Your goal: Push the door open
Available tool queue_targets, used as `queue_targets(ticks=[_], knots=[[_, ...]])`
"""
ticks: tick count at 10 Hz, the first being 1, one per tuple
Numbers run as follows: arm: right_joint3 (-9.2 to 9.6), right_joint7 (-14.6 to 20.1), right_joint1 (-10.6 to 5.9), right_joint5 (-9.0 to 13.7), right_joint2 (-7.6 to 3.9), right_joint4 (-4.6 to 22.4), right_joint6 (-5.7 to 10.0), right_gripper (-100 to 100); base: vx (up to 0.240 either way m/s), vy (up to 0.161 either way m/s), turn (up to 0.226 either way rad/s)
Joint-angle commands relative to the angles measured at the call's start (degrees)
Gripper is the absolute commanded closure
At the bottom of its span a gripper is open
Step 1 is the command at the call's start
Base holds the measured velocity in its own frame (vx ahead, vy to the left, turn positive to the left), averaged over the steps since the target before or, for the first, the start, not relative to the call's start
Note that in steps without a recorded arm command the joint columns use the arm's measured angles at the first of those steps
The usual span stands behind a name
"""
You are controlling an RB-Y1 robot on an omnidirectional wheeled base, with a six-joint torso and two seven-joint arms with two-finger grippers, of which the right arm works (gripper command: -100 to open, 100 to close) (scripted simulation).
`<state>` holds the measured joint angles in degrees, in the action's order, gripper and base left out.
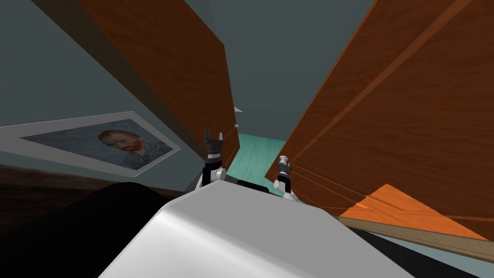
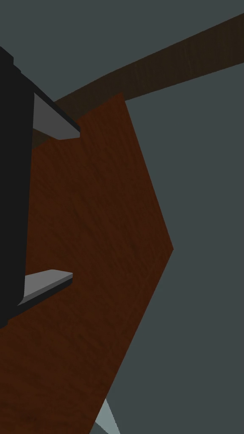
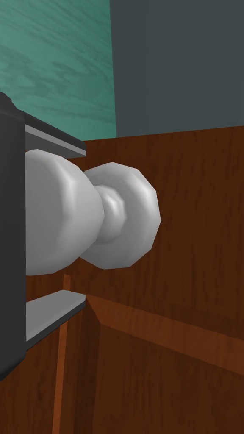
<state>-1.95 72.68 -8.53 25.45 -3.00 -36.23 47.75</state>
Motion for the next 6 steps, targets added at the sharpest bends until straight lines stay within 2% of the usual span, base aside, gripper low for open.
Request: queue_targets(ticks=[1,2,3,6], knots=[[-1.11,0.7,-1.63,0.6,-1.33,2.9,1.87,100,0.142,0.032,-0.058],[-1.11,0.7,-1.63,0.6,-1.33,2.1,1.87,100,0.079,0.011,-0.002],[-2.14,0.4,-1.70,1.3,-1.56,3.0,1.91,100,0.132,0.032,-0.001],[-4.19,-0.1,-1.84,2.6,-1.77,3.1,1.97,100,0.202,0.058,-0.104]])
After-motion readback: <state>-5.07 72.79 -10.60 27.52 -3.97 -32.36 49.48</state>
